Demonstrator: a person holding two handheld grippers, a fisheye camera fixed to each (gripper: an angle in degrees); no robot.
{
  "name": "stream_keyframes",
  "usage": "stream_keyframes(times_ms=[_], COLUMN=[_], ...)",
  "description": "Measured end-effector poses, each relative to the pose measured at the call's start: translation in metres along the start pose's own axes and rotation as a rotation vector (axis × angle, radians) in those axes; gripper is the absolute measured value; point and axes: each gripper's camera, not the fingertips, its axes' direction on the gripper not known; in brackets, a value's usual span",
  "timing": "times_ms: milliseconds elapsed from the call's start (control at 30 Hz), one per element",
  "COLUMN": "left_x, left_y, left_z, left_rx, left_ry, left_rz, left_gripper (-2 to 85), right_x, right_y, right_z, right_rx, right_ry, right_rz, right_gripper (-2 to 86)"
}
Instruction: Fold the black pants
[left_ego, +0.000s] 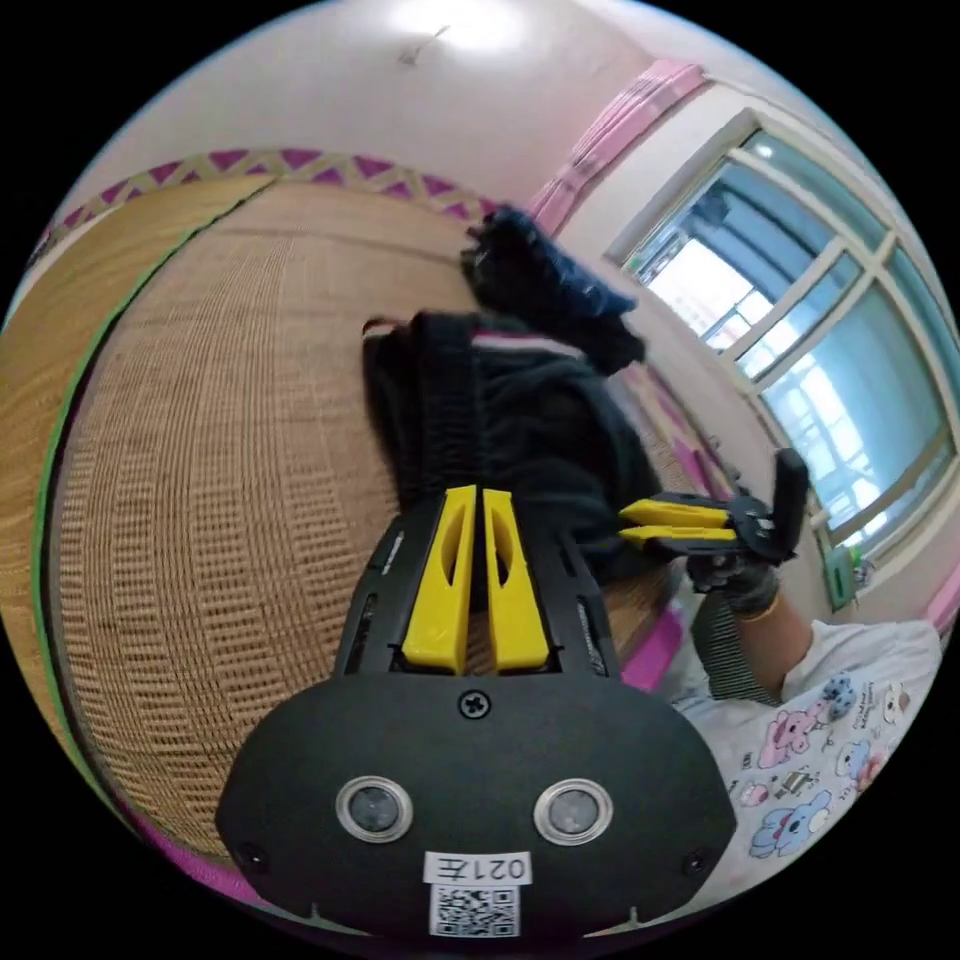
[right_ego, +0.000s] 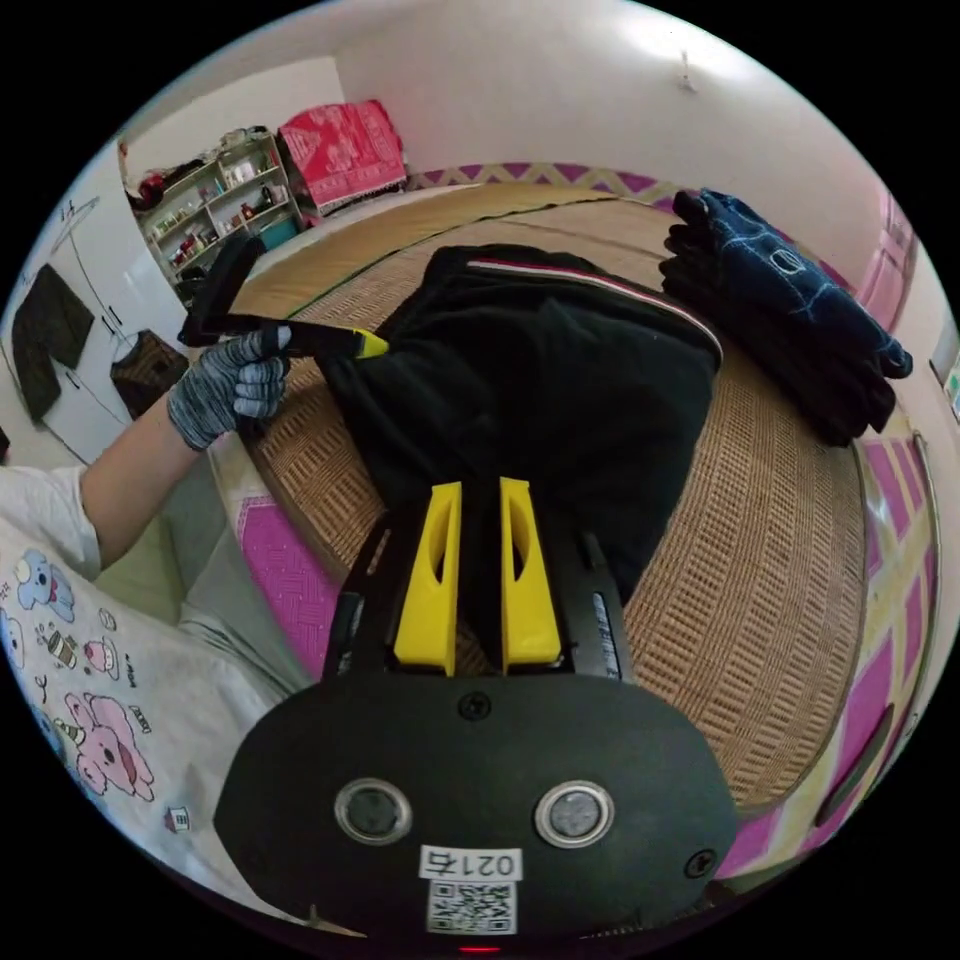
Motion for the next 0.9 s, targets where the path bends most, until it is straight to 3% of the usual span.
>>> stream_keyframes(times_ms=[133,233,300,467,633,900], left_x=[0.0,-0.002,-0.012,-0.045,-0.04,-0.035], left_y=[-0.013,-0.019,-0.032,-0.074,-0.104,-0.12], left_z=[-0.02,-0.061,-0.075,-0.065,-0.073,-0.079], left_rx=[0.018,0.221,0.241,0.054,-0.052,-0.088], left_ry=[0.026,0.096,0.087,0.133,0.213,0.303], left_rz=[-0.002,0.002,-0.059,-0.166,-0.127,-0.191], left_gripper=[-0.7,-0.4,0.5,12.0,16.2,7.8], right_x=[0.038,0.107,0.16,0.31,0.341,0.355], right_y=[0.001,0.005,0.005,0.001,-0.017,-0.042], right_z=[-0.022,-0.066,-0.079,-0.03,0.006,0.037], right_rx=[-0.074,0.128,0.217,0.196,0.102,-0.014], right_ry=[-0.105,-0.159,-0.199,-0.562,-0.667,-0.7], right_rz=[-0.009,0.152,0.277,0.547,0.529,0.519], right_gripper=[6.1,7.5,9.5,14.4,14.9,7.5])
